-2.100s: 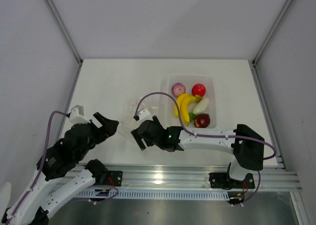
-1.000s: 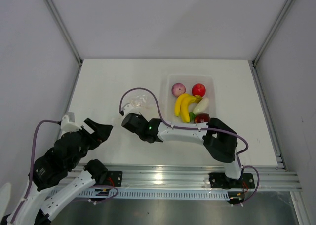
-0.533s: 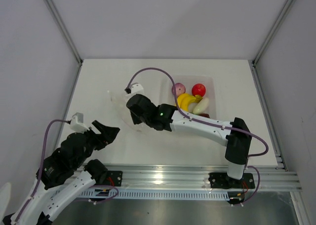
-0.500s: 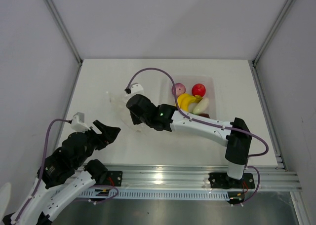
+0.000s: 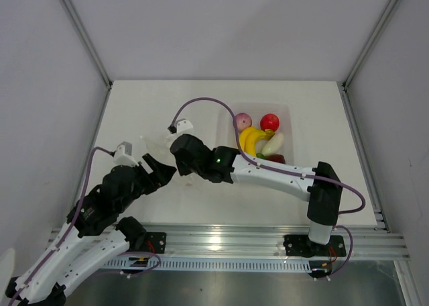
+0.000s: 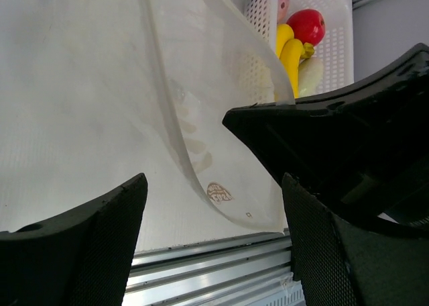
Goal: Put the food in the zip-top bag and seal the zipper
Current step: Open the zipper of the food storage bag at the center of the board, then pick up the fake fruit from the bin, then place the fake fruit in the zipper food storage bag.
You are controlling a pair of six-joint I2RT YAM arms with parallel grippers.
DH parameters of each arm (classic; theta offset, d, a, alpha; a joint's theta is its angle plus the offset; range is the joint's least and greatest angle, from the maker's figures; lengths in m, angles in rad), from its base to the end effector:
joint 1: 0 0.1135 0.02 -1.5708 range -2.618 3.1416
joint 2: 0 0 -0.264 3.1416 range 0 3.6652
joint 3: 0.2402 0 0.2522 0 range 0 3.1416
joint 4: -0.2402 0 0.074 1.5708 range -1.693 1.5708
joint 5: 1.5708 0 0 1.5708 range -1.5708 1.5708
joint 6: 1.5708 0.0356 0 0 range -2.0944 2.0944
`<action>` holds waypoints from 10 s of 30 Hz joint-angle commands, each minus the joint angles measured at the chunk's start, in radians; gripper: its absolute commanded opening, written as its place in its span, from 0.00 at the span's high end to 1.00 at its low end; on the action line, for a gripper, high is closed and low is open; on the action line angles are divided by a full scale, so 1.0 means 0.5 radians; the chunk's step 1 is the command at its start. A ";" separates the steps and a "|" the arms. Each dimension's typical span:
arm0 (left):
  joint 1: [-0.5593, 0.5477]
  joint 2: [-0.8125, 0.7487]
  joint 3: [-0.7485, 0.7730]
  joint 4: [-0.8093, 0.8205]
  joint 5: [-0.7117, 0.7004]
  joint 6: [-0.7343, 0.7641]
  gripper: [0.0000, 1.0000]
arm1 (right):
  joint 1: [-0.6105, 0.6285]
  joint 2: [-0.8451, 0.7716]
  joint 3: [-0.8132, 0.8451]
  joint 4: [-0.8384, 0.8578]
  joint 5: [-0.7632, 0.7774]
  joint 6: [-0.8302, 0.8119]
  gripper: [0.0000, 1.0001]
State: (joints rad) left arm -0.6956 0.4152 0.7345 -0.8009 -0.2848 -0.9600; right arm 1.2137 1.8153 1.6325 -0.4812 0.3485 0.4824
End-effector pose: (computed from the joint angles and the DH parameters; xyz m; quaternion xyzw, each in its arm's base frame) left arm 0.0740 -0.0487 0.3037 -0.1845 0.8296 -0.2956 0.4363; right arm 0.1583 0.3896 0.3179 -0.2456 0.8540 0.2204 0.4022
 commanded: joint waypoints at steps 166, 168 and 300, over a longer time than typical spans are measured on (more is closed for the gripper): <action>0.238 0.970 0.387 0.408 0.910 0.908 1.00 | -1.467 -1.151 -1.243 1.232 -0.957 0.787 1.00; 0.238 0.964 0.393 0.415 0.938 0.898 0.99 | -1.446 -1.222 -1.274 1.294 -1.006 0.857 1.00; 0.317 0.860 0.366 0.672 1.257 0.582 0.99 | -0.280 -1.277 -1.409 1.193 0.009 0.124 1.00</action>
State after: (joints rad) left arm -0.5362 0.8478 0.9054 -0.4850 0.3443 -0.6647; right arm 1.0828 1.2343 0.9375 0.1009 0.3573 0.5674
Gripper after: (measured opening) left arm 0.005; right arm 0.252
